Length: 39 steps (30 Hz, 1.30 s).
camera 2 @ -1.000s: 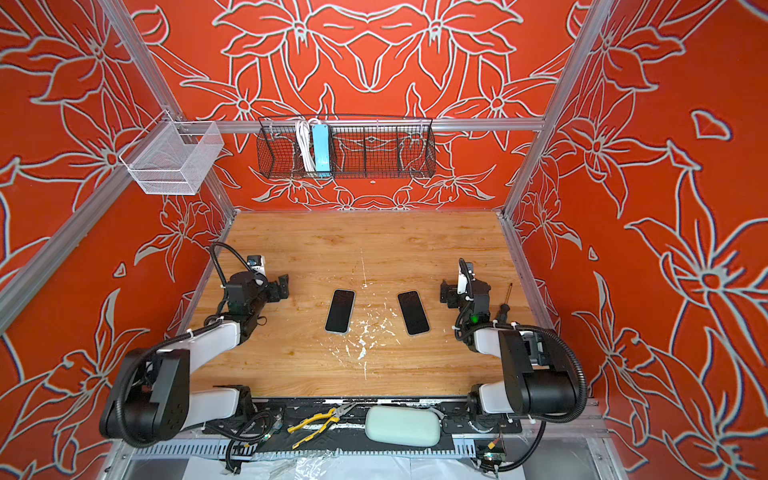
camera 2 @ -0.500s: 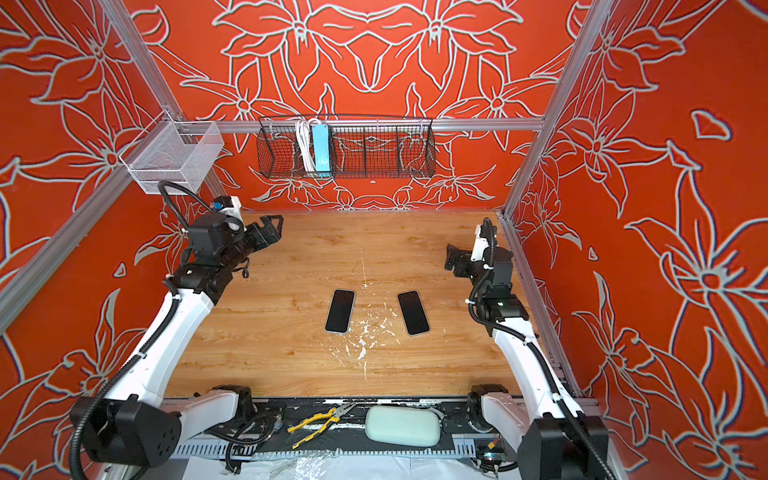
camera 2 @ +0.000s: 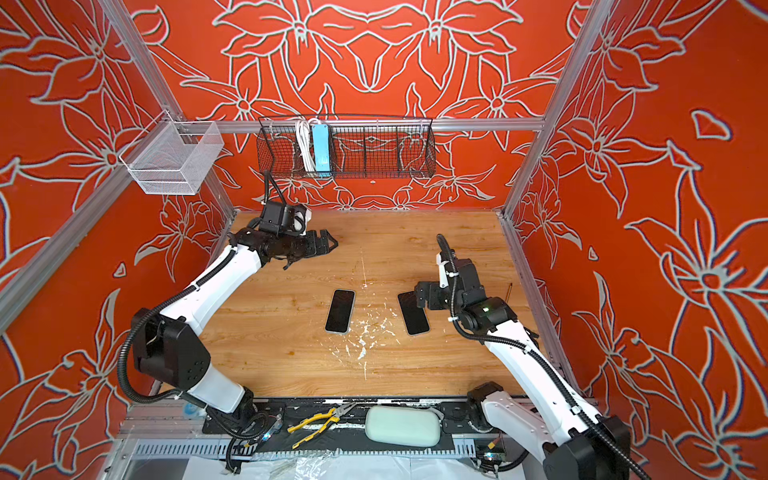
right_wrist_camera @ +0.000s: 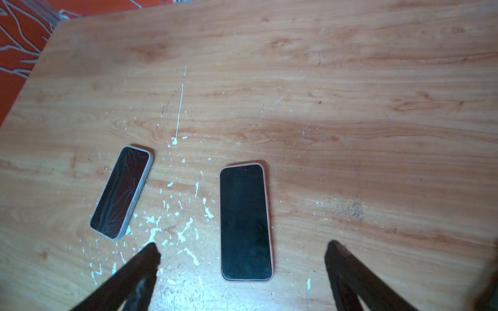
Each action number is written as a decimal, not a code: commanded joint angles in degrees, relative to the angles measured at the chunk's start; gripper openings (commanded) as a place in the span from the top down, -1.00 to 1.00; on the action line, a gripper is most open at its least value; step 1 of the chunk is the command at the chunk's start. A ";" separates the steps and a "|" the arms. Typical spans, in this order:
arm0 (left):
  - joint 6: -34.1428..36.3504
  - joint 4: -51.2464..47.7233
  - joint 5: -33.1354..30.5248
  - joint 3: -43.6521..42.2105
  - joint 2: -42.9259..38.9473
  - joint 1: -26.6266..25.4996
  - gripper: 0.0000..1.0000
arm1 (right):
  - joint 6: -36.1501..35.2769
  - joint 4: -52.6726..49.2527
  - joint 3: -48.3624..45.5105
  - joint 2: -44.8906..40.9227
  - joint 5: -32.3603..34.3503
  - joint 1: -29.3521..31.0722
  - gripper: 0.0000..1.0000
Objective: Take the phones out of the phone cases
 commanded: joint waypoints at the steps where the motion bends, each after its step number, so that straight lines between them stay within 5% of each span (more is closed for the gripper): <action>1: -0.40 -3.48 1.25 2.38 0.74 0.20 -0.93 | 0.16 -4.06 -0.95 2.35 4.21 2.74 -0.95; 17: -1.44 -2.11 0.98 0.74 0.43 0.20 -0.93 | 4.05 -0.27 -2.09 20.65 4.09 8.98 -0.96; 39: -2.04 2.07 2.95 -3.88 -3.48 0.29 -0.94 | 0.65 1.96 -0.05 29.03 5.47 8.81 -0.96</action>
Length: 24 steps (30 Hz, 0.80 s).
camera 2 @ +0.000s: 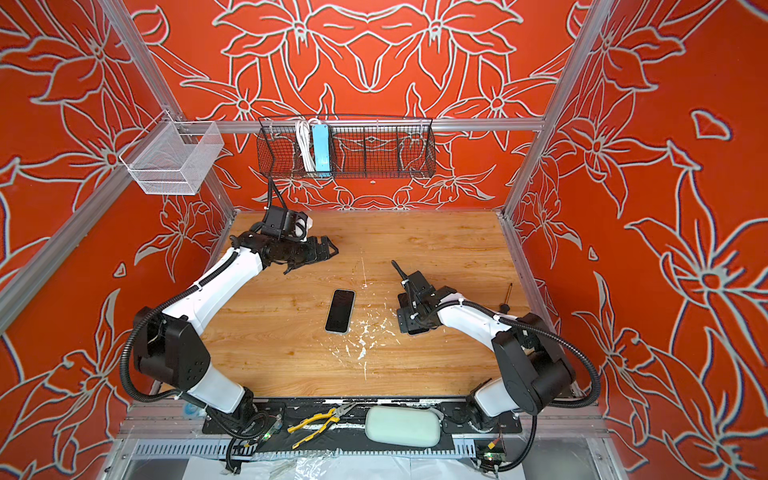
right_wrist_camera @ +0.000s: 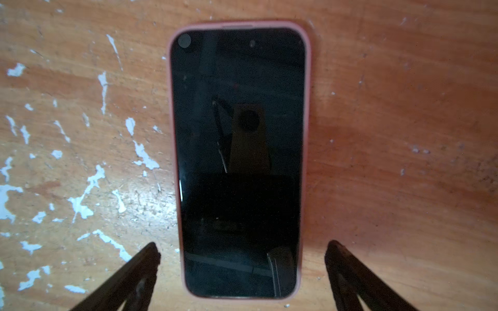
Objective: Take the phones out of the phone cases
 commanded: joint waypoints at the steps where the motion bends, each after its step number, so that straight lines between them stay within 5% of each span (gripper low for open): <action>1: -0.84 1.78 1.81 -1.04 -2.71 0.29 -0.94 | -0.65 0.75 1.27 0.72 1.25 0.18 -0.95; 24: -1.17 2.90 2.02 -2.33 -3.12 0.54 -0.94 | -1.84 2.85 0.32 2.29 1.08 -0.79 -0.95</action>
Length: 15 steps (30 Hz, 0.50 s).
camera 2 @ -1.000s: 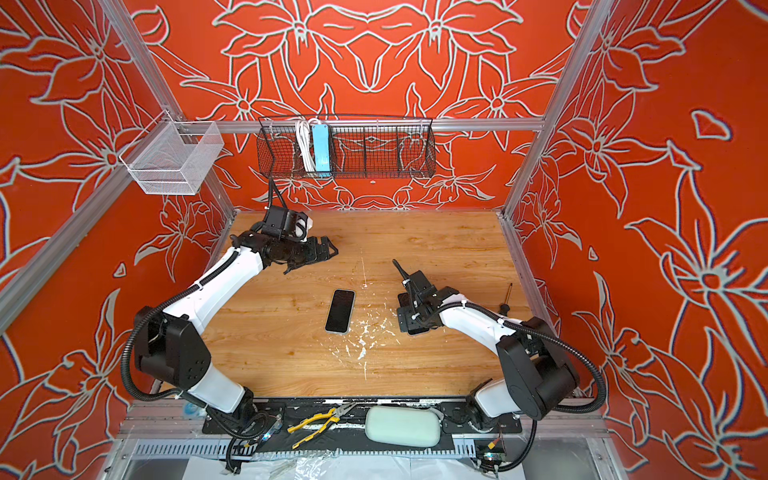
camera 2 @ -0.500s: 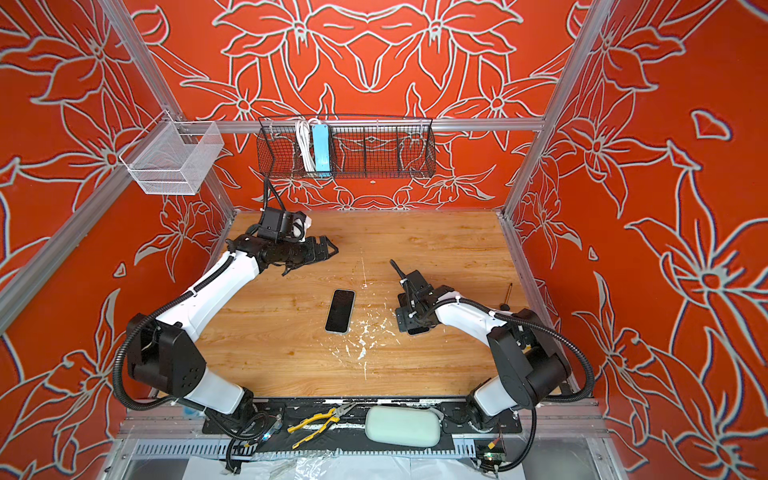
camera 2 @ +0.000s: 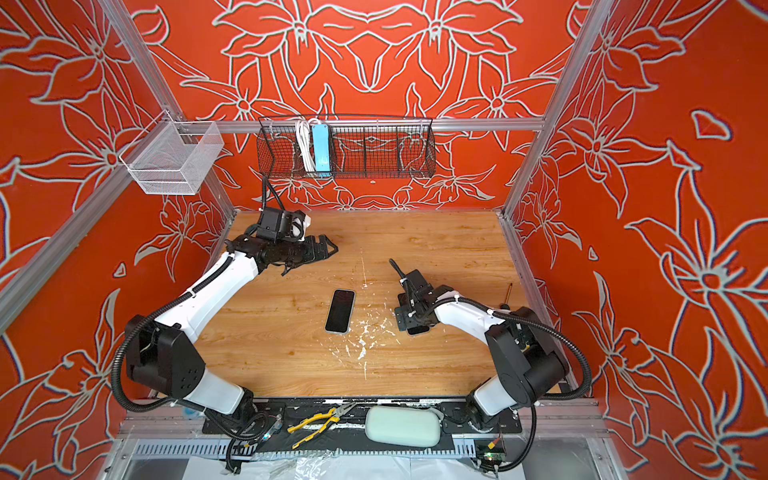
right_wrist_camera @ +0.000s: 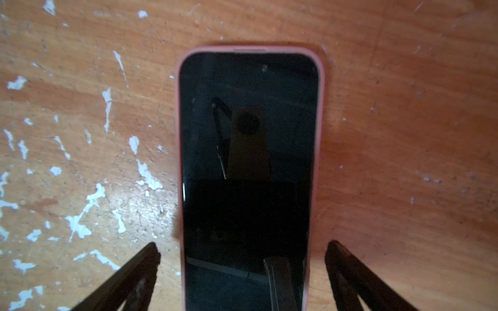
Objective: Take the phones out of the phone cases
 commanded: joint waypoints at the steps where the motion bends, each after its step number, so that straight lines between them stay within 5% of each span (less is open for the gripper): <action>1: -0.78 0.43 0.88 -0.50 -0.60 0.33 -0.94 | 0.15 -0.03 -0.37 0.26 1.10 -0.43 -0.95; 15: -2.22 1.33 2.50 -1.29 -1.08 1.67 -0.94 | 0.94 1.08 -0.74 1.36 1.21 -0.88 -0.84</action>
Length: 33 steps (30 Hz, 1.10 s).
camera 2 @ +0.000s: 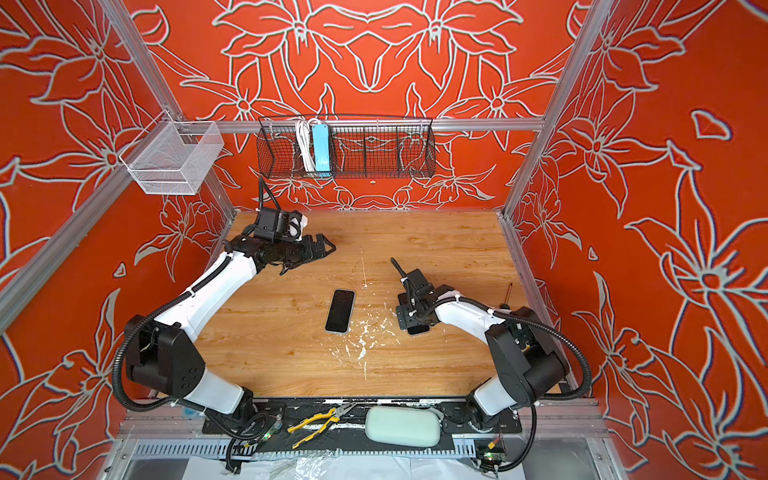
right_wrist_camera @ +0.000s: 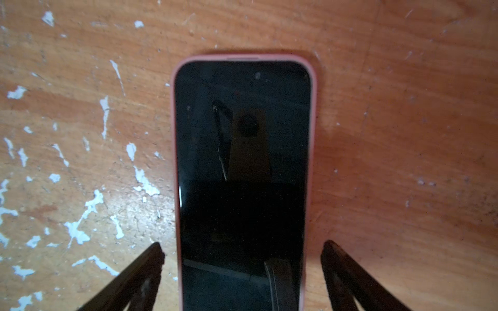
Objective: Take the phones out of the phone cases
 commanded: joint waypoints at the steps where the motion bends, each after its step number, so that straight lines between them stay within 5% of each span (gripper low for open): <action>1: -0.88 0.75 1.60 -0.63 -1.12 0.45 -0.94 | 0.90 0.56 -0.72 1.44 1.10 -0.26 -0.84; 19: -1.70 1.76 3.42 -1.33 -0.73 1.33 -0.94 | 2.13 2.49 -3.38 1.41 2.28 -0.26 -0.69; 33: -1.74 2.02 3.08 -1.63 -0.79 1.41 -0.94 | 1.95 3.21 -3.37 3.17 1.72 -0.25 -0.79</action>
